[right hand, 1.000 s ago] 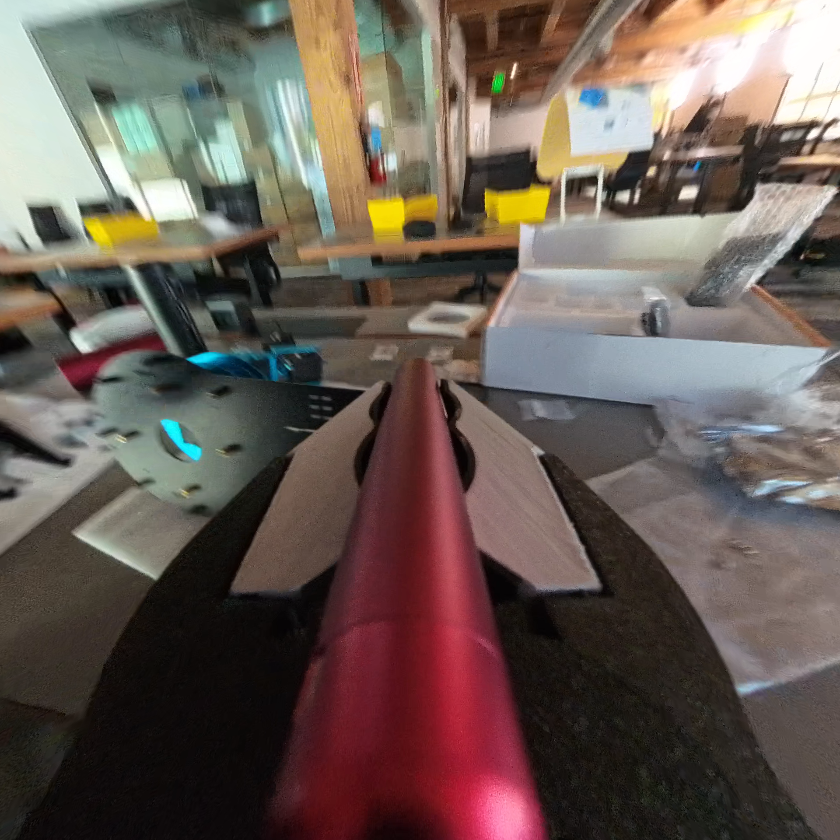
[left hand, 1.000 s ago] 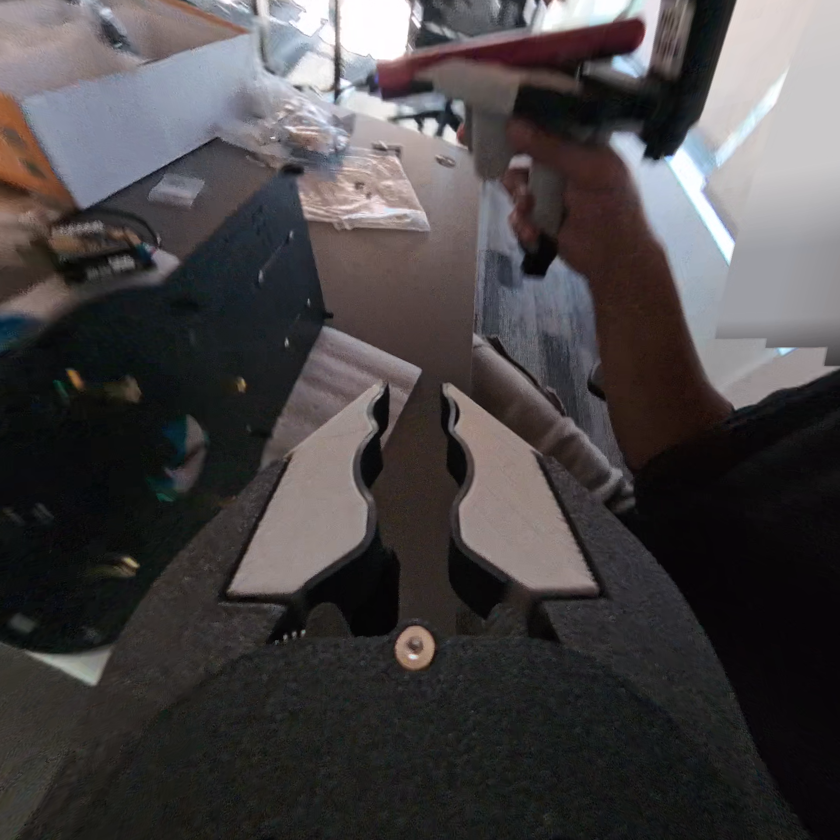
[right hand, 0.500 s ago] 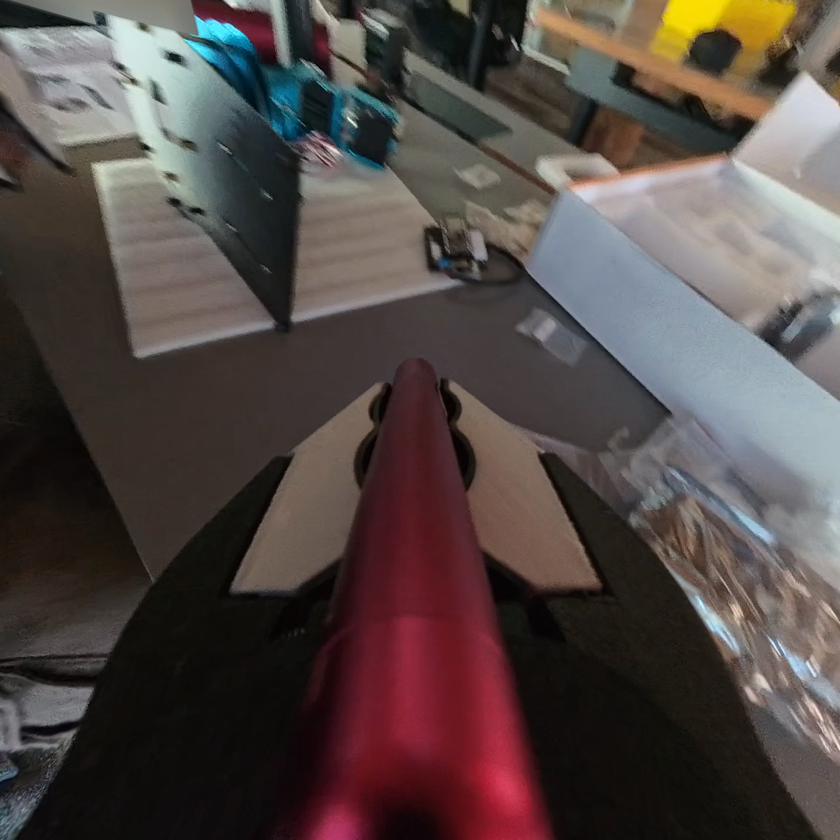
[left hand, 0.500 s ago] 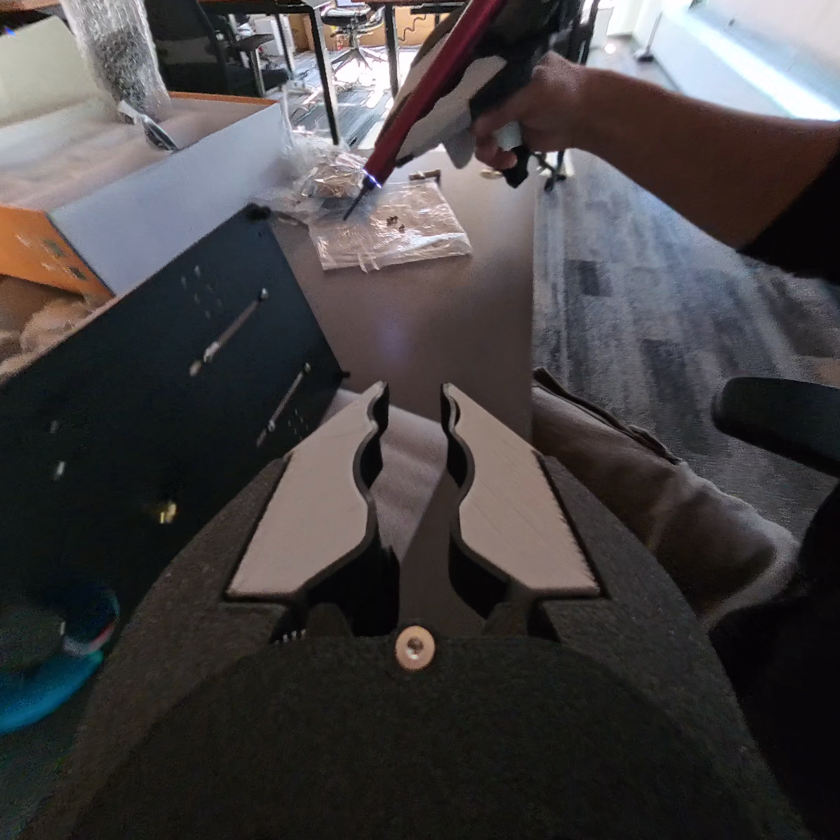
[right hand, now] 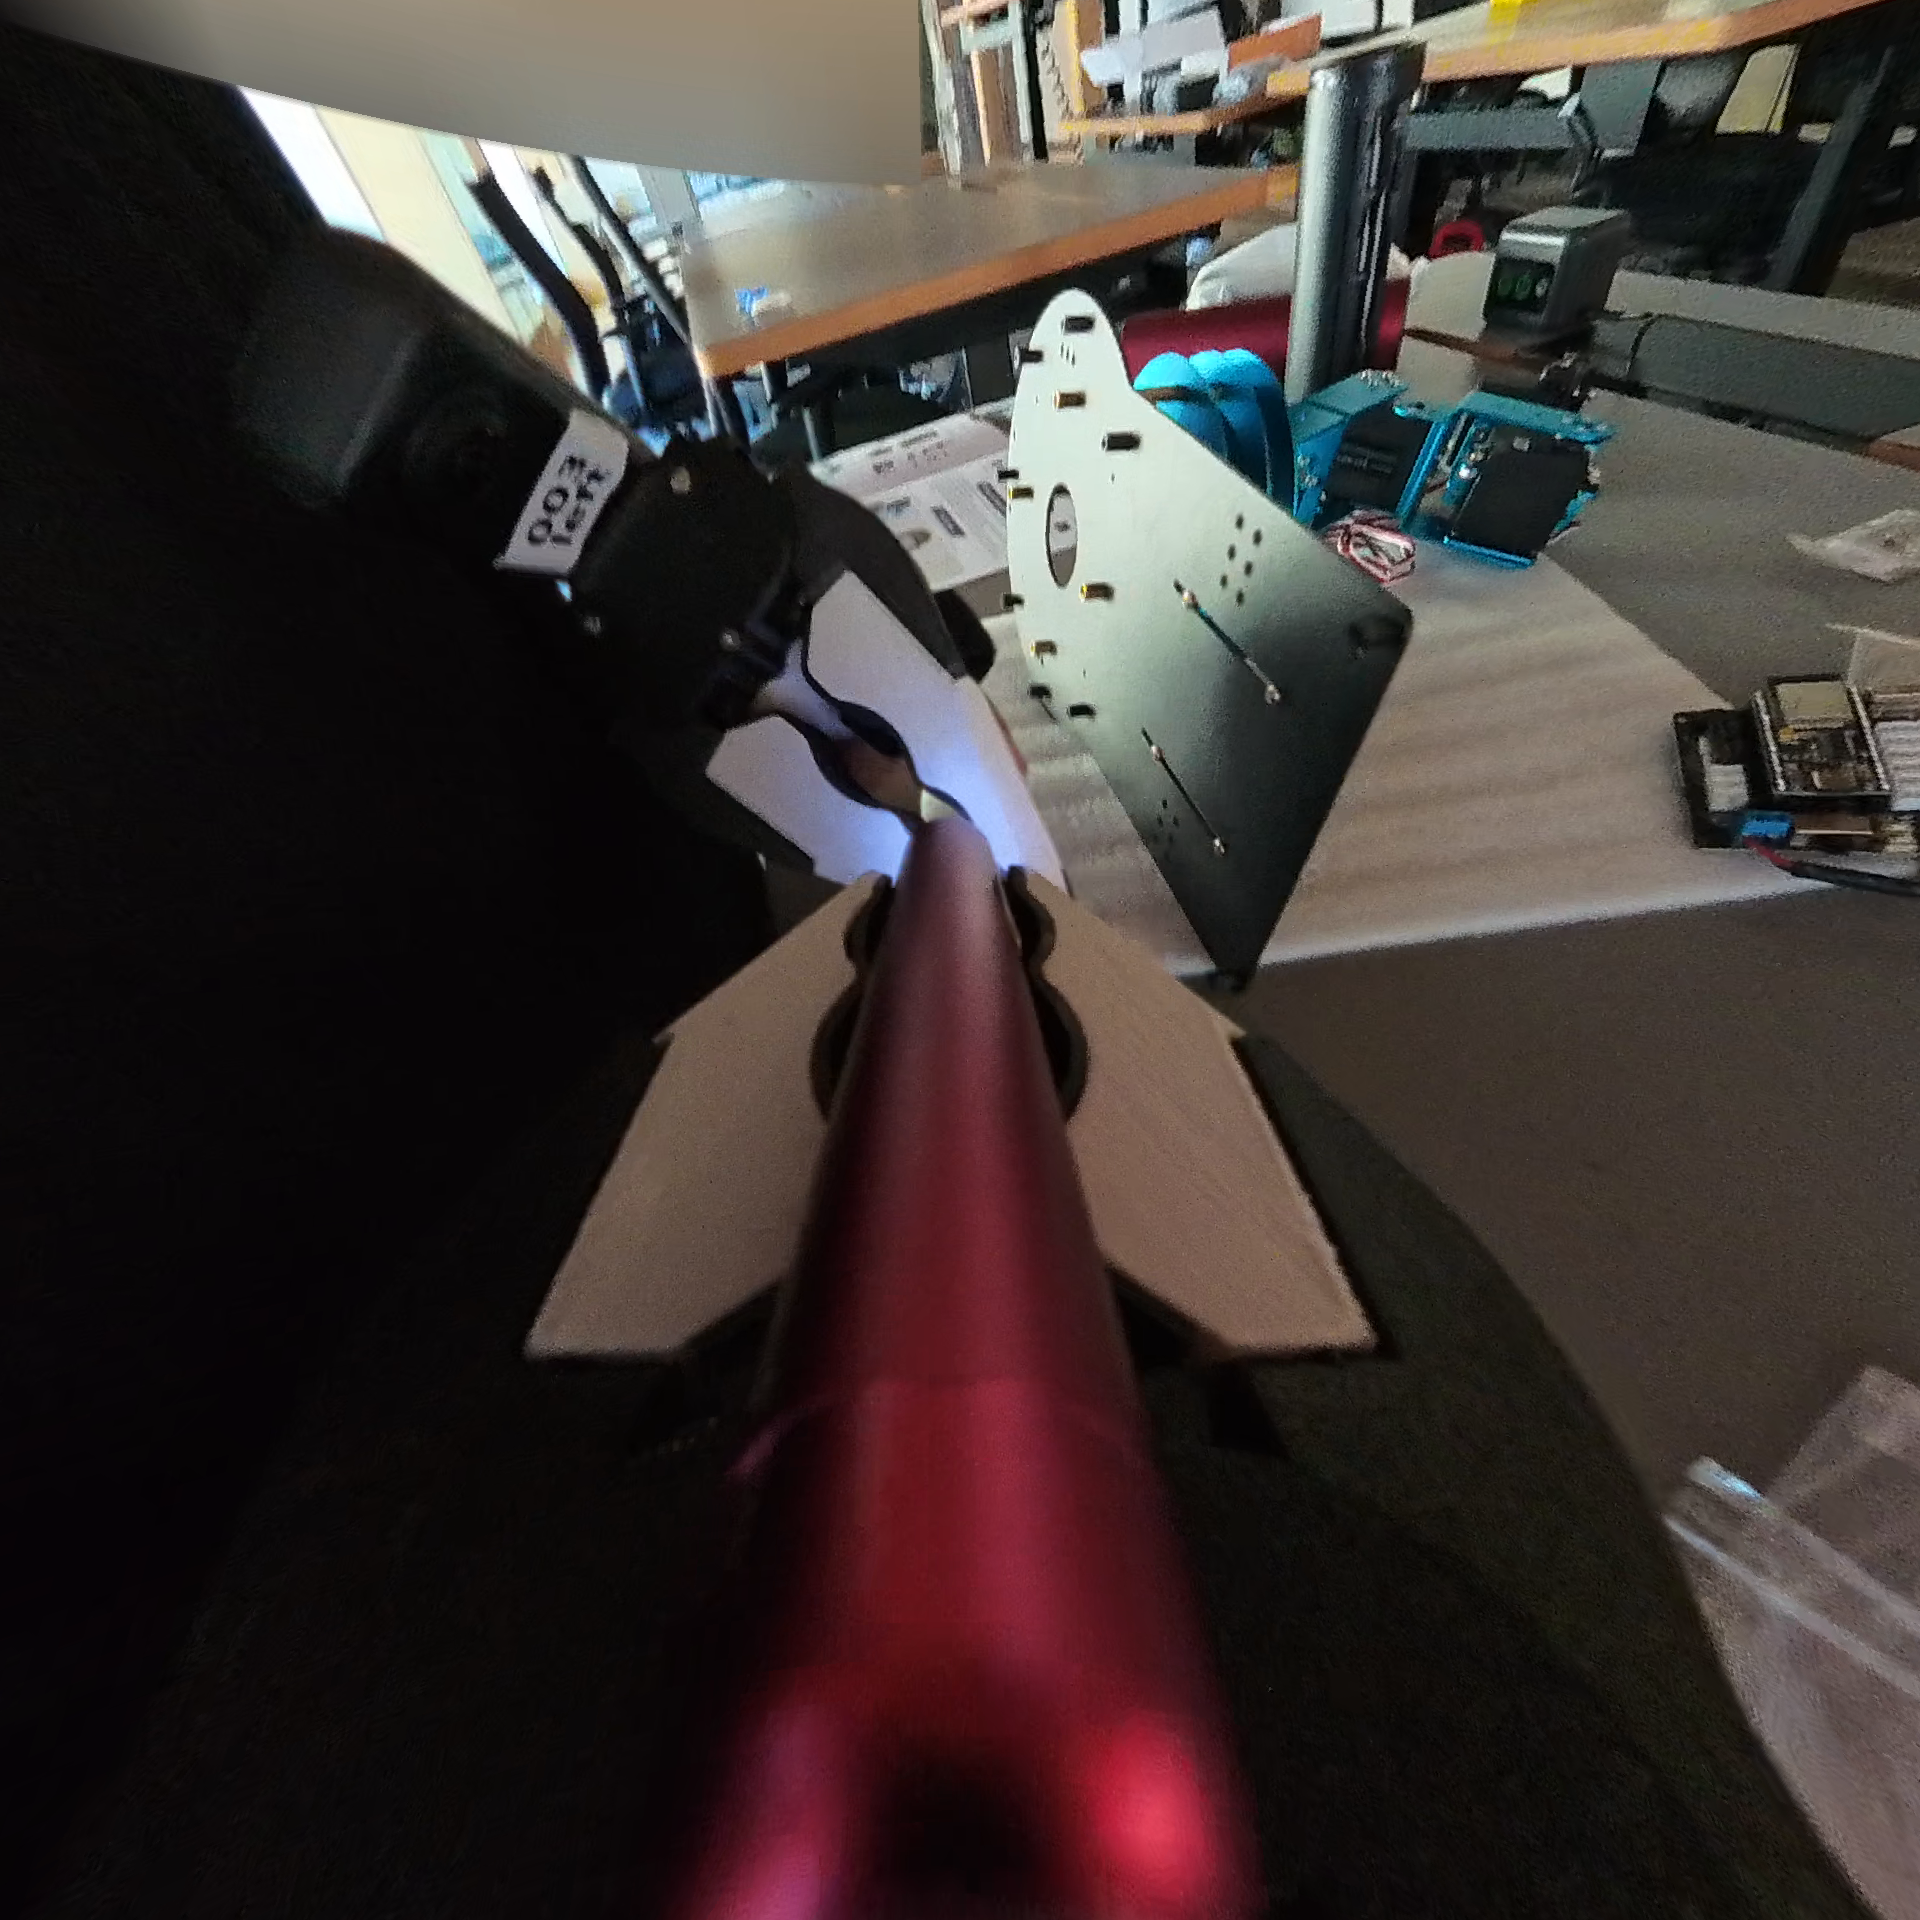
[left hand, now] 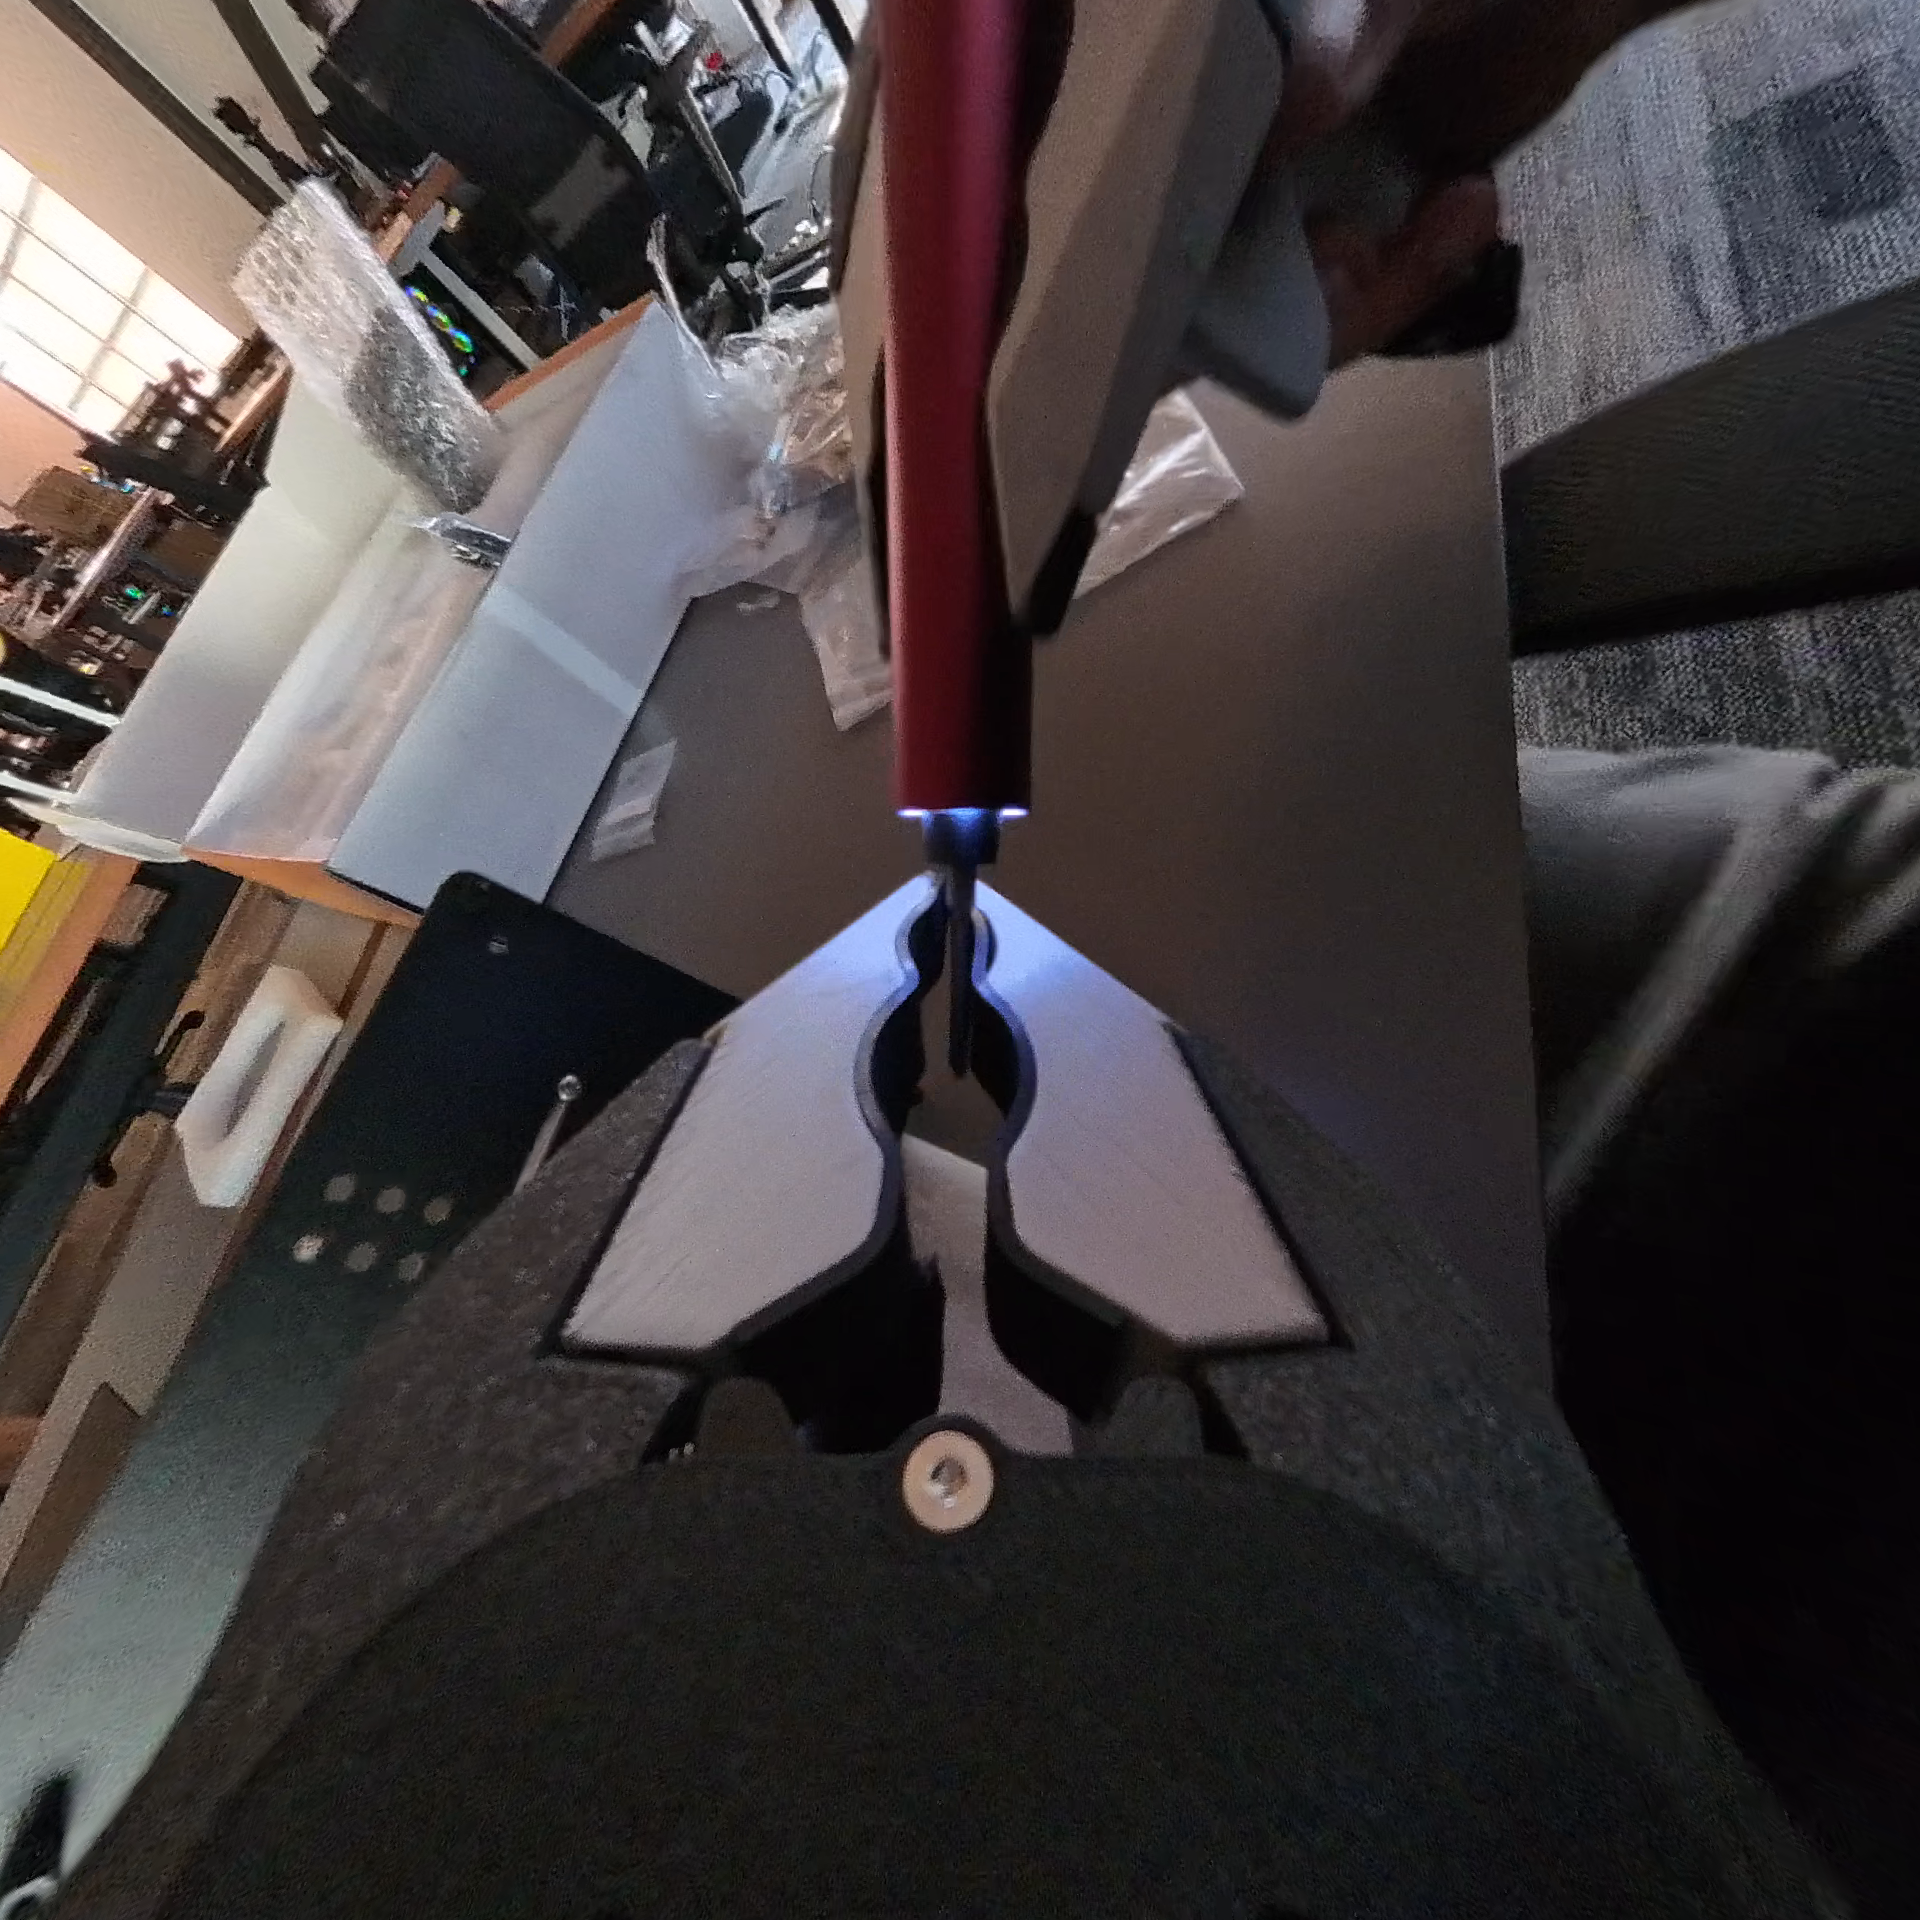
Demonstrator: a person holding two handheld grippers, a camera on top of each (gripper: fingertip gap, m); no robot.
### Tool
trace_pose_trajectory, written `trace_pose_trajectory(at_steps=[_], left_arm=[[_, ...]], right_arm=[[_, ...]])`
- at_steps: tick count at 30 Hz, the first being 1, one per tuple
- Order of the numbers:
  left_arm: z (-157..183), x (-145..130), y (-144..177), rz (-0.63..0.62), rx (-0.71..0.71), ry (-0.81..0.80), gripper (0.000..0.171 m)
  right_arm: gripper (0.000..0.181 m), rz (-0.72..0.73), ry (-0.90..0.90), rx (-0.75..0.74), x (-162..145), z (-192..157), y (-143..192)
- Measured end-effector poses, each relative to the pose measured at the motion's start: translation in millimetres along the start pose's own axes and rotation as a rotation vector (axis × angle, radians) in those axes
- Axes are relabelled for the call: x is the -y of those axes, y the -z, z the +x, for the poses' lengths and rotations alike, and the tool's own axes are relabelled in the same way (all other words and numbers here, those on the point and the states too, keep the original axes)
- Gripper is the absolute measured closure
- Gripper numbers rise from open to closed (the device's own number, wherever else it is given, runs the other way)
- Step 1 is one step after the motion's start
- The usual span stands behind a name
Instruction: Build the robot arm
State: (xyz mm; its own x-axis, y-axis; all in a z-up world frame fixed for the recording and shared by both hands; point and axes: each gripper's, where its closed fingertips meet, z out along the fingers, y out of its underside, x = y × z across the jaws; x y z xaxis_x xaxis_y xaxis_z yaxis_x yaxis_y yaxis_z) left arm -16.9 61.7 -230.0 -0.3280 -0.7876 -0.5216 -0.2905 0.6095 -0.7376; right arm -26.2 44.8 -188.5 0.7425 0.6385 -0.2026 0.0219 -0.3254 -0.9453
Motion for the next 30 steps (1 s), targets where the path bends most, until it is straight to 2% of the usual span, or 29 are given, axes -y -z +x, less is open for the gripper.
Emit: trace_pose_trajectory(at_steps=[4, 9, 11, 17, 19, 20, 21, 24, 26, 30], left_arm=[[3.8, -5.0, 2.9, -0.031, -0.008, -0.021, 0.171], [6.6, -11.5, -8.9, -0.077, 0.040, 0.035, 0.171], [13.8, -8.2, -15.4, -0.070, -0.011, 0.102, 0.171], [16.7, -2.8, -38.5, -0.122, 0.001, 0.081, 0.170], [11.9, 3.2, -42.1, -0.133, 0.013, 0.084, 0.136], [11.4, 9.6, -42.3, -0.127, 0.001, 0.100, 0.127], [11.7, 19.2, -43.6, -0.107, -0.008, 0.100, 0.126], [24.7, 46.0, -65.9, -0.097, -0.022, -0.019, 0.133], [26.5, 48.2, -83.3, -0.154, 0.032, -0.147, 0.147], [19.9, 52.6, -96.0, -0.201, 0.120, -0.319, 0.150]], right_arm=[[0.162, -0.028, 0.020, 0.055, 1.4, 1.7, 28.4], [0.162, -0.063, 0.004, 0.119, -9.2, 23.1, 38.4], [0.160, -0.082, 0.041, 0.165, -16.7, 24.5, 48.2], [0.162, -0.028, -0.077, 0.192, -33.8, 43.0, 77.8], [0.162, -0.057, -0.045, 0.102, -44.9, 52.4, 83.5], [0.162, -0.066, -0.006, 0.057, -49.5, 55.0, 87.7], [0.163, -0.070, 0.014, 0.036, -52.6, 53.6, 91.3], [0.162, -0.031, 0.039, 0.048, -48.1, 36.4, 89.3], [0.162, -0.007, 0.043, 0.018, -44.7, 36.1, 89.1], [0.157, -0.017, 0.037, -0.019, -53.3, 39.0, 104.6]])
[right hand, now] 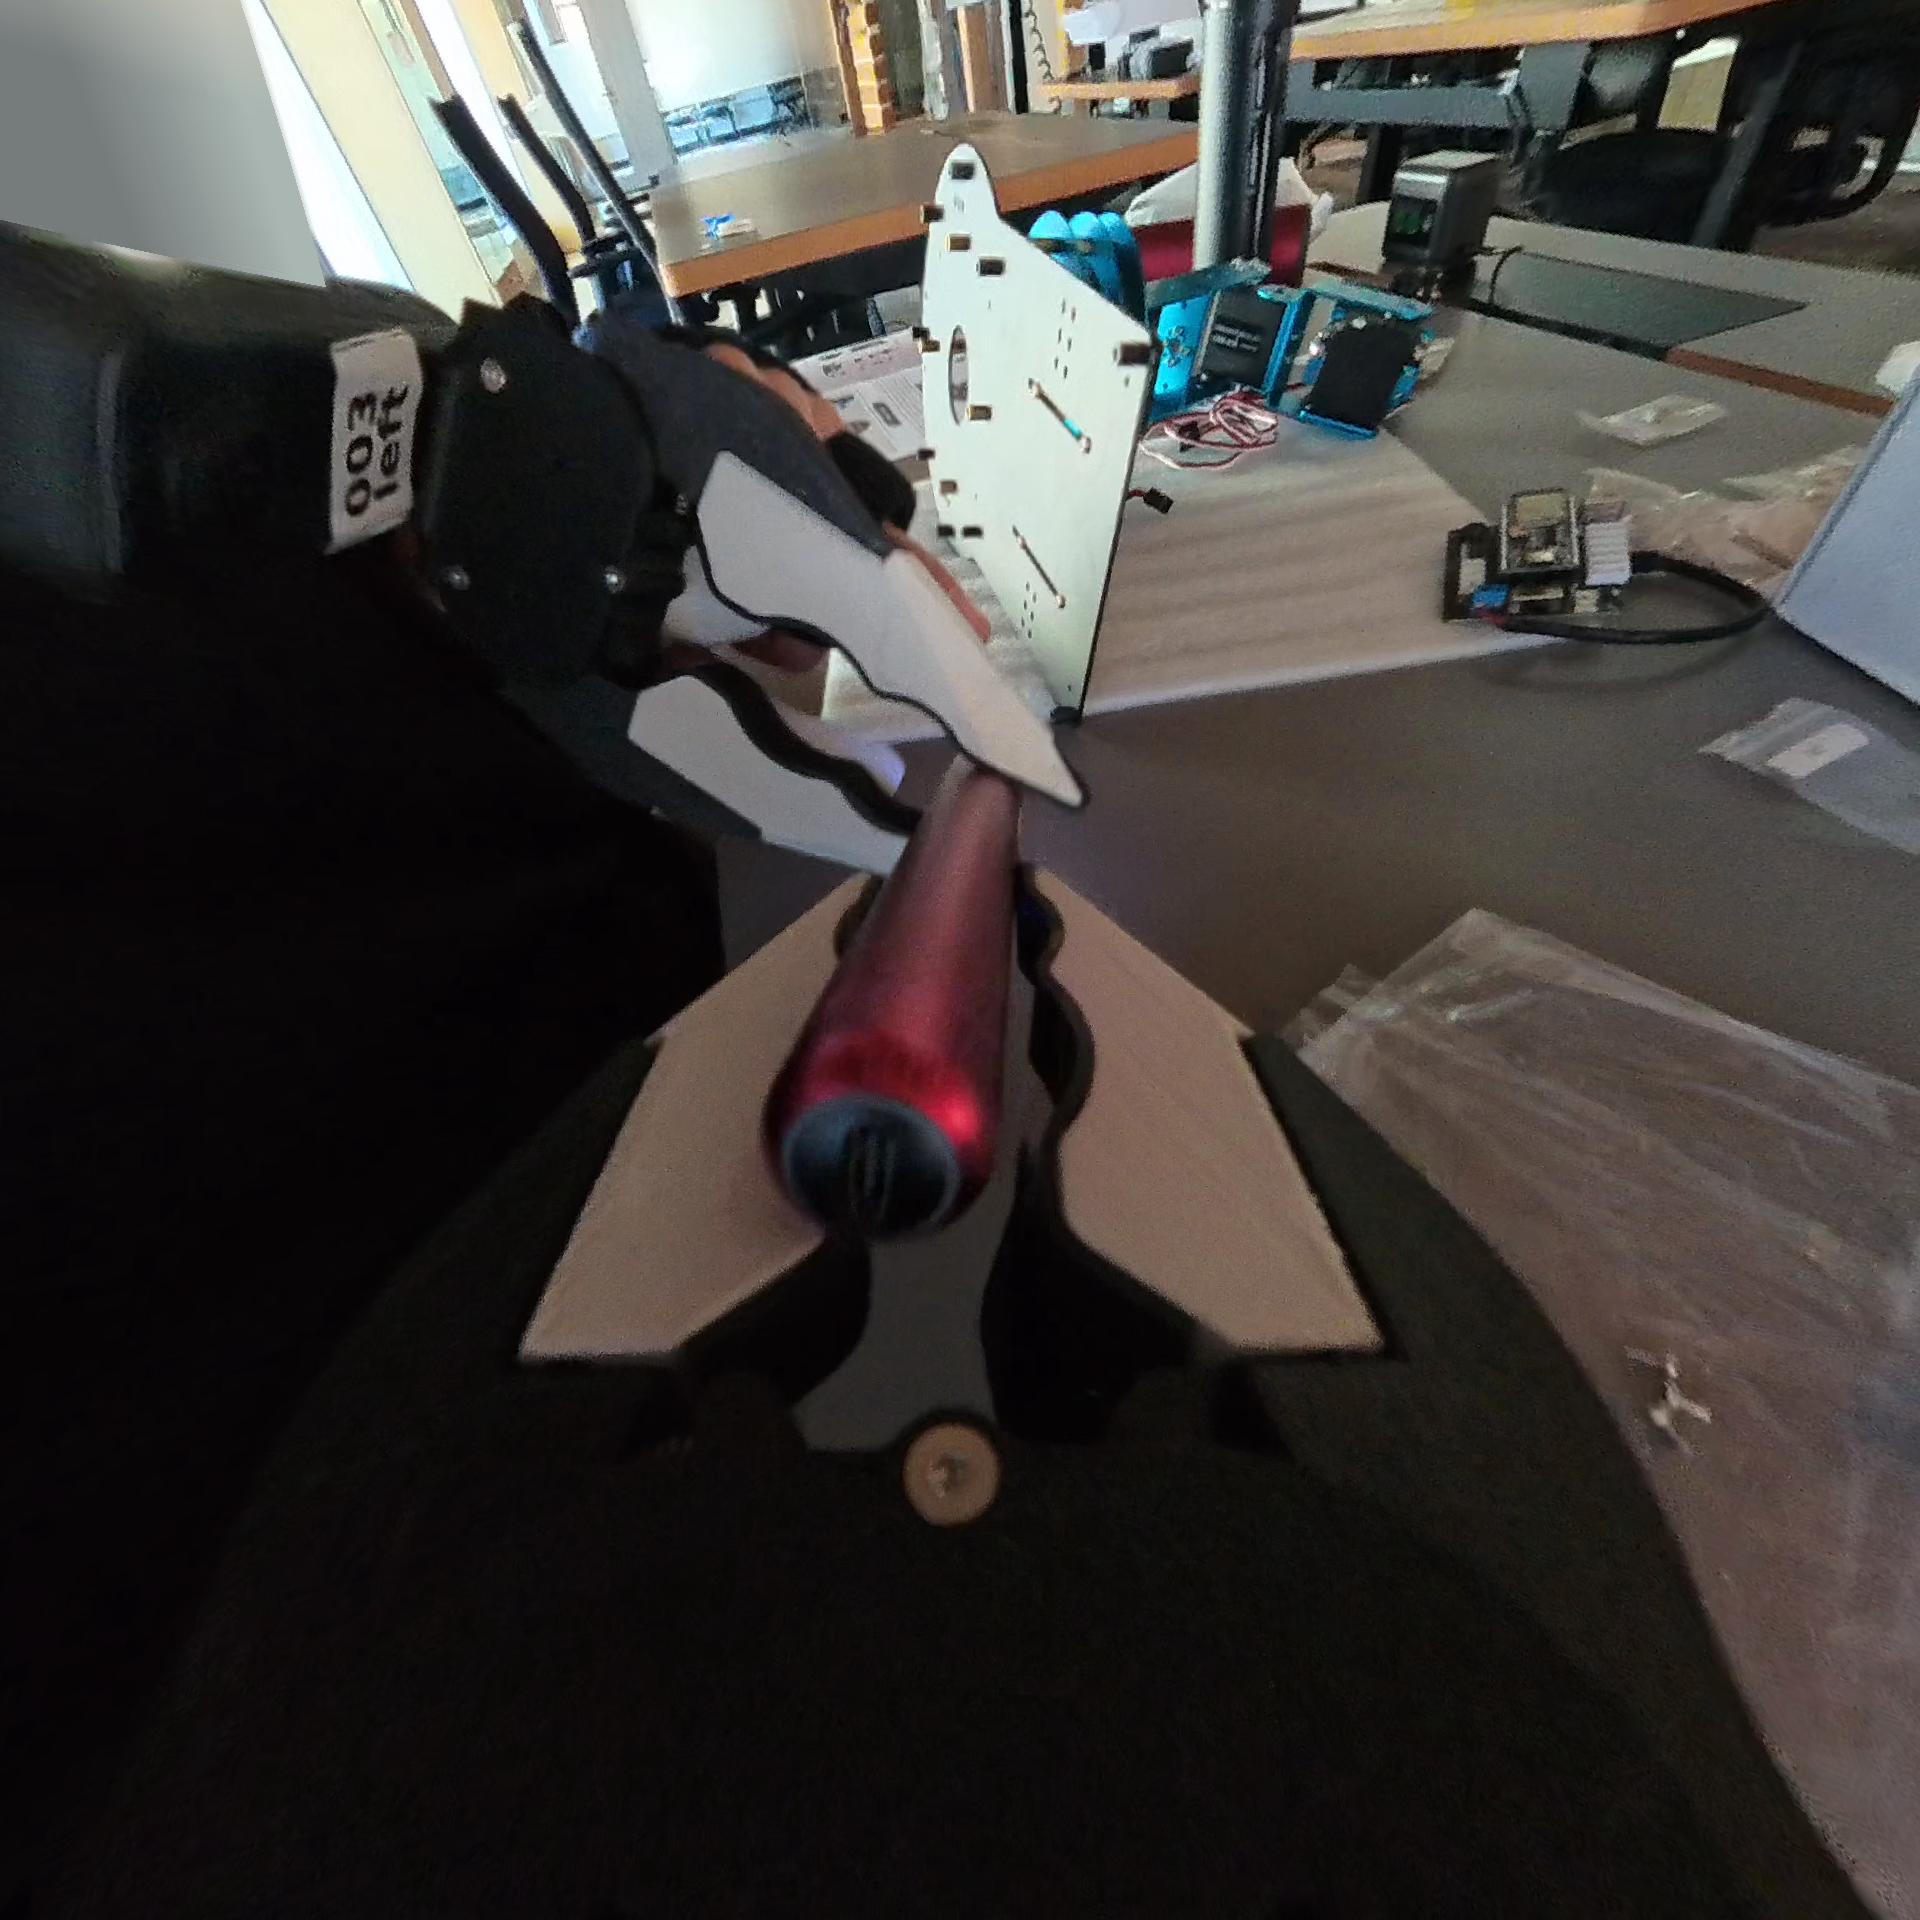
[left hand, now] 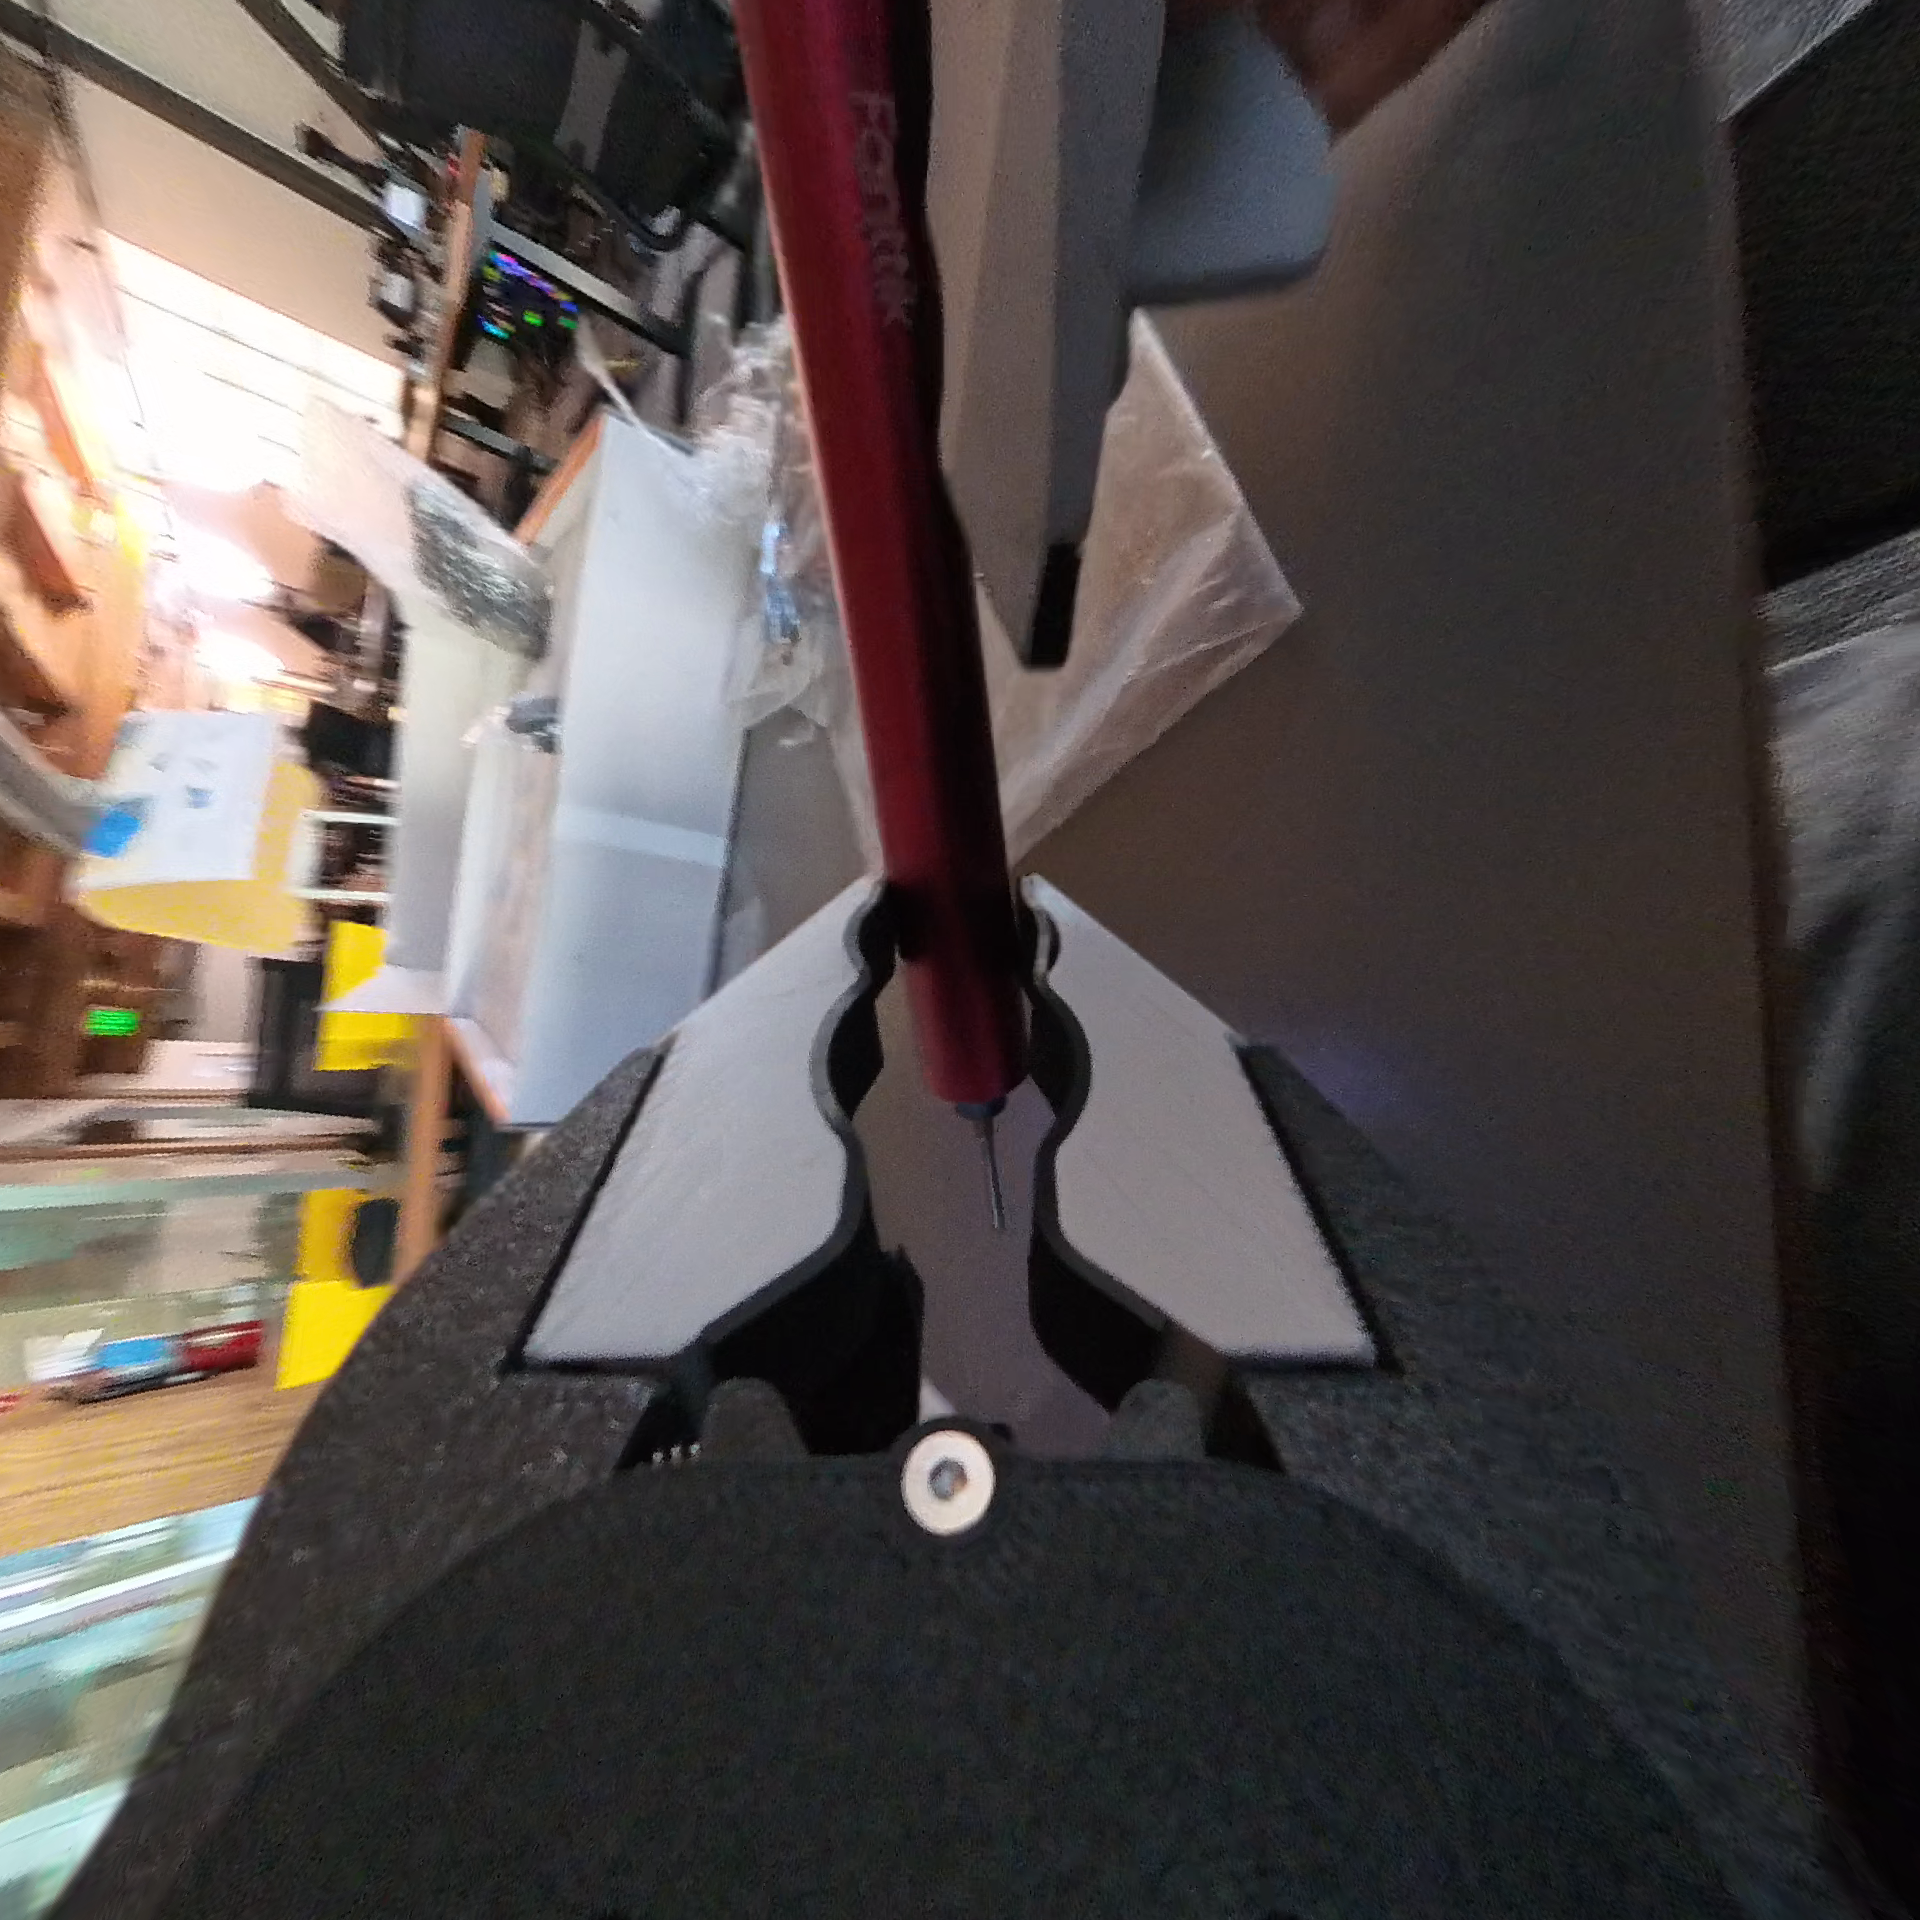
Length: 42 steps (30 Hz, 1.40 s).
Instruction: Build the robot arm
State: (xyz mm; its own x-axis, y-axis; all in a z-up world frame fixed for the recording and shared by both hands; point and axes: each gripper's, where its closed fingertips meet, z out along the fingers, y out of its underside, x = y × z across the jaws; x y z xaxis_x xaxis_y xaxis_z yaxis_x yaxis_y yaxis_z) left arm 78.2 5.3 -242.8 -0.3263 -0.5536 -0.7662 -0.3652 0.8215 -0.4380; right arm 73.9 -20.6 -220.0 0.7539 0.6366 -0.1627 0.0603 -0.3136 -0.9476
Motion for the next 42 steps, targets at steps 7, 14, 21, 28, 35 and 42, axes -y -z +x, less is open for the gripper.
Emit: trace_pose_trajectory(at_steps=[7, 14, 21, 28, 35, 42], left_arm=[[-29.5, 1.9, 1.3, -0.058, 0.178, -0.349, 0.151], [-49.2, -1.3, 2.7, -0.086, 0.266, -0.603, 0.151], [-72.3, -47.2, 41.8, -0.123, 0.263, -0.317, 0.134], [-89.7, -152.6, 158.2, 0.024, 0.128, 0.707, 0.146], [-38.2, -194.9, 138.7, -0.083, 0.209, 1.108, 0.168], [-19.5, -195.3, 95.3, -0.214, 0.163, 1.157, 0.171]], right_arm=[[0.130, -0.129, 0.015, -0.082, 11.3, 15.6, 47.9], [0.140, -0.441, 0.292, -0.177, 12.8, 32.1, -12.0], [0.162, -0.520, 0.254, -0.231, 15.6, 77.2, -43.5], [0.162, -0.594, 0.007, -0.317, -9.1, 155.6, -79.4], [0.162, -0.650, -0.084, -0.275, -34.6, 180.9, -98.5], [0.162, -0.606, -0.084, -0.222, -35.8, 178.5, -98.4]])
